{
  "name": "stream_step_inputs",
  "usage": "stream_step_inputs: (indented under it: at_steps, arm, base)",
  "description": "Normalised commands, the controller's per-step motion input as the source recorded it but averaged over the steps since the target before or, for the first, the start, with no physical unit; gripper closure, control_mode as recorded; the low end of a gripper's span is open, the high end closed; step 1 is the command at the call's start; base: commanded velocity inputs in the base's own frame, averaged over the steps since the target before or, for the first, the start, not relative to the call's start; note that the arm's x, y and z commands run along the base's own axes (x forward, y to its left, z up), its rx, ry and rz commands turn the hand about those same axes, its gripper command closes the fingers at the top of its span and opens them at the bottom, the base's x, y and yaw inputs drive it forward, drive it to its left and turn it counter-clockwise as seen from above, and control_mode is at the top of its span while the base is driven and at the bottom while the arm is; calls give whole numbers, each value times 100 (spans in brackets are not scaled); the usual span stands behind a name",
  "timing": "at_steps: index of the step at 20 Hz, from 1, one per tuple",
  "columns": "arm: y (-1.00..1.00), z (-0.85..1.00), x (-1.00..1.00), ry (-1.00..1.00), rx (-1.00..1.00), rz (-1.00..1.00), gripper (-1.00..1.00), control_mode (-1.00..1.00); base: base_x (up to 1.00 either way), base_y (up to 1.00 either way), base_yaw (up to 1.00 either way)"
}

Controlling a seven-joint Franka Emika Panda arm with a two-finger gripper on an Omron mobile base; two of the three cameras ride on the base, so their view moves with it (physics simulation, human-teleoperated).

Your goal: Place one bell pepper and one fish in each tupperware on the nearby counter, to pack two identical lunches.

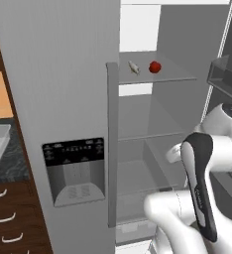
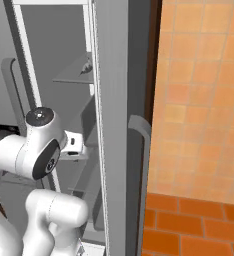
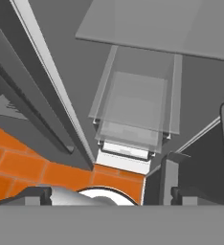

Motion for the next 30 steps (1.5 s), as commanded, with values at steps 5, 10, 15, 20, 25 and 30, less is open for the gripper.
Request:
stream_step_inputs:
  at_steps: [5, 10, 15, 20, 25, 30]
  arm:
    - [4, 2, 75, 0, 0, -2, -100, -100]
    - [7, 42, 100, -12, 0, -16, -100, -100]
    - [0, 59, 79, -29, 8, -35, -100, -100]
    - [-7, 76, 55, -28, 20, -30, -100, -100]
    - [-33, 79, 44, -12, 30, -16, -100, -100]
    - [-13, 73, 52, -4, 18, 0, -100, -100]
  base:
    - [0, 0, 0]
    - [0, 0, 0]
    - [0, 0, 0]
    - [0, 0, 0]
    - [0, 0, 0]
    - [0, 0, 0]
